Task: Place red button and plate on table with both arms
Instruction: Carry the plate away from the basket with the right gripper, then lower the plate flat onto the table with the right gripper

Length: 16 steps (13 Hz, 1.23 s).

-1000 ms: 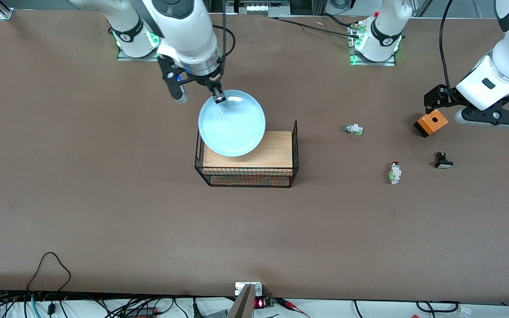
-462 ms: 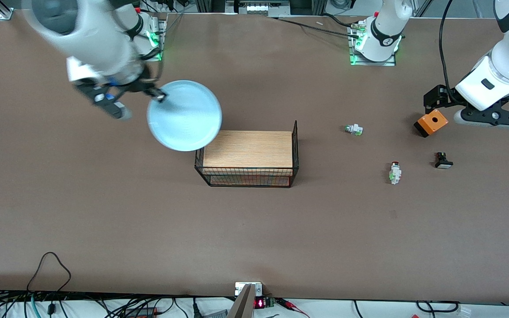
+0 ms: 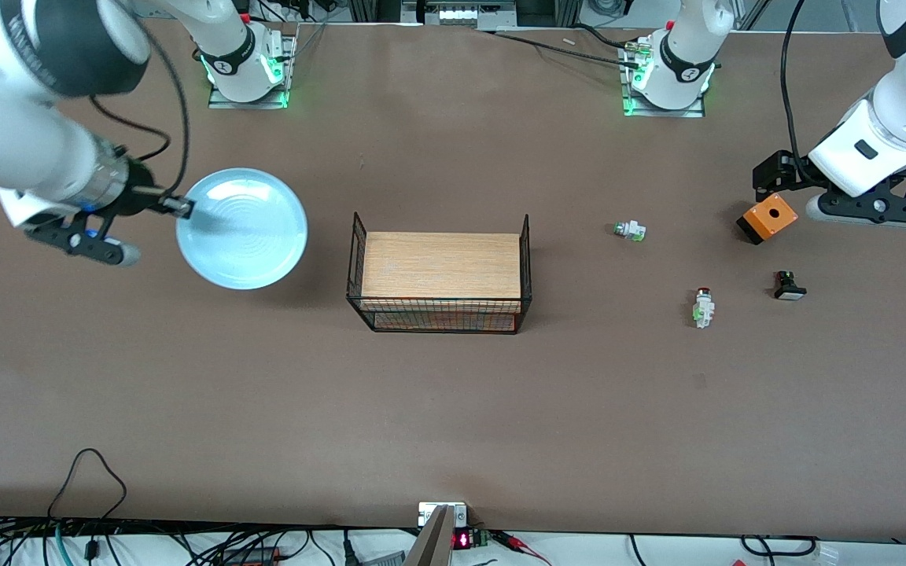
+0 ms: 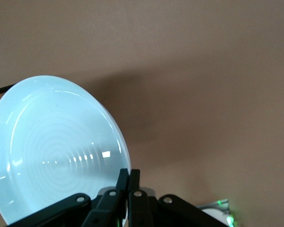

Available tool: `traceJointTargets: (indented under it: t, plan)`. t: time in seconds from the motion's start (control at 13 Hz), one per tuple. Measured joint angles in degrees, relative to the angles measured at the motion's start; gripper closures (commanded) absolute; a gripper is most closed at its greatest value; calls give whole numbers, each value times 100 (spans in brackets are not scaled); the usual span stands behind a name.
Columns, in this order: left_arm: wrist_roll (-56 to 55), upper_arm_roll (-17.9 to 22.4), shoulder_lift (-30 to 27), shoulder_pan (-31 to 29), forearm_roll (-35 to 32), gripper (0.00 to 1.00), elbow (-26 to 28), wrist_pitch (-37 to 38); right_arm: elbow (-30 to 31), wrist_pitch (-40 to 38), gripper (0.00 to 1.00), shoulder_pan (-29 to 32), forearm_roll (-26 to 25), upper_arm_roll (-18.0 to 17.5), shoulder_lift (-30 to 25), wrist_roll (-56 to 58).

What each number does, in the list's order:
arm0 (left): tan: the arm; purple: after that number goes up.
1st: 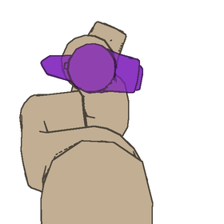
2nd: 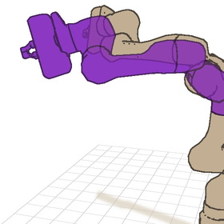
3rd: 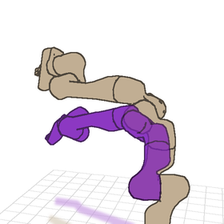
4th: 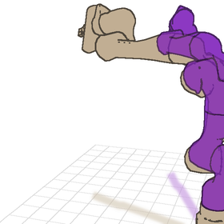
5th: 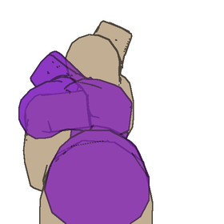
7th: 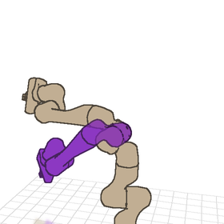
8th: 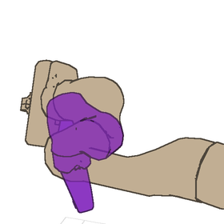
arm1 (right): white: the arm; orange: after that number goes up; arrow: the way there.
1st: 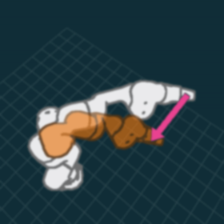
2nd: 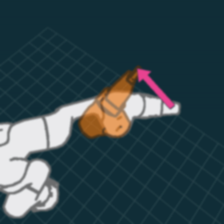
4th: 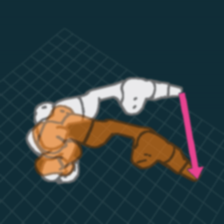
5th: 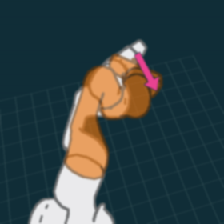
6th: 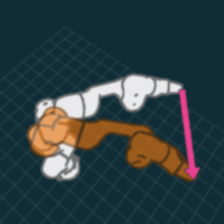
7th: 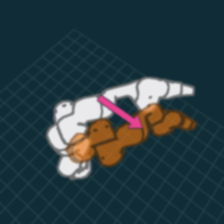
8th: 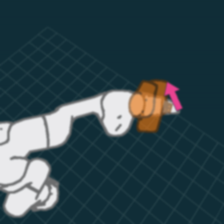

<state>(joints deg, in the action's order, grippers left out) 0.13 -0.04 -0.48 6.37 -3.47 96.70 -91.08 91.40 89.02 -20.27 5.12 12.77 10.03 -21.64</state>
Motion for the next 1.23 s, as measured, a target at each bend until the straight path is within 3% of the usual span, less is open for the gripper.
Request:
traceJointTargets:
  t: [0.38, 0.85, 1.23]
  plan:
    - [0, -1, 0, 6, 0, 0, 0, 5, 905, 1291, 100, 689, -48, -2, -3, 1866]
    - [0, 2, 0, 6, 0, 0, 1, 31, 2264, 3619, 100, 1298, -164, -3, 246, 3621]
    - [0, 2, 0, 6, 0, 0, 0, 32, 2421, 4446, 100, 1410, -162, -52, 735, 3833]
